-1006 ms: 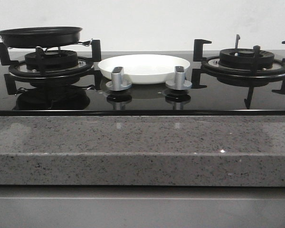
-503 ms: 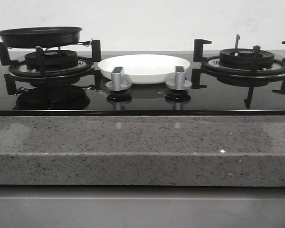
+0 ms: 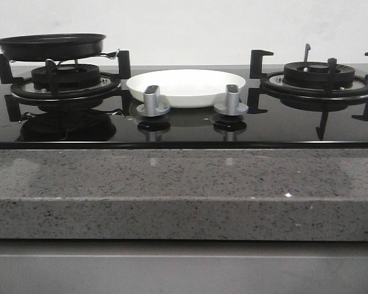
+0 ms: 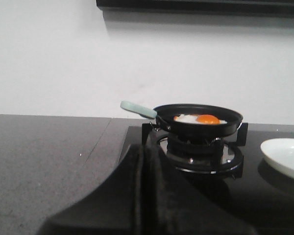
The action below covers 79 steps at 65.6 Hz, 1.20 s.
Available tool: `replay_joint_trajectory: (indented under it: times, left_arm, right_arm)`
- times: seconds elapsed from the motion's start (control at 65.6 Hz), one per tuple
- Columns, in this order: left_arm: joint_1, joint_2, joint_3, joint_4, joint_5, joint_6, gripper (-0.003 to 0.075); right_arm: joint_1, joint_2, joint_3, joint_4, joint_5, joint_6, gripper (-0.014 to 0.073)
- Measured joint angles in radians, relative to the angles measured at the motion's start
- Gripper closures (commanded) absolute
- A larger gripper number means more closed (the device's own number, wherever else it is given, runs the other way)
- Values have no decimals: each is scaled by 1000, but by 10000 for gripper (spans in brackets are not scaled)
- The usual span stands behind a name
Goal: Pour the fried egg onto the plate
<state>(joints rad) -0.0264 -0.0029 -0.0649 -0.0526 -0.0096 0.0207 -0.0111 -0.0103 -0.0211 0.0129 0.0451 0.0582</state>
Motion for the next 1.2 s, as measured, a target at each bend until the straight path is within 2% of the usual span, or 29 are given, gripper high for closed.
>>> replay_joint_trajectory:
  times: [0.213,0.564,0.793,1.113,1.204]
  left_arm:
    - [0,44,-254,0,148,0,740]
    - [0,309,-642,0,474,0,740]
    - [0,423,-685,0,609,0,740]
    - [0,476,-683,0,632,0,738]
    - [0,476,-682,0,634,0,703]
  right_arm:
    - [0,31,-237,0,157,0,698]
    - [0,313,-640,0,451,0,698]
    - [0,464,-710,0,572,0,698]
    - [0,551,-710,0,598,0,695]
    - [0,556,-710,0,598,0,620]
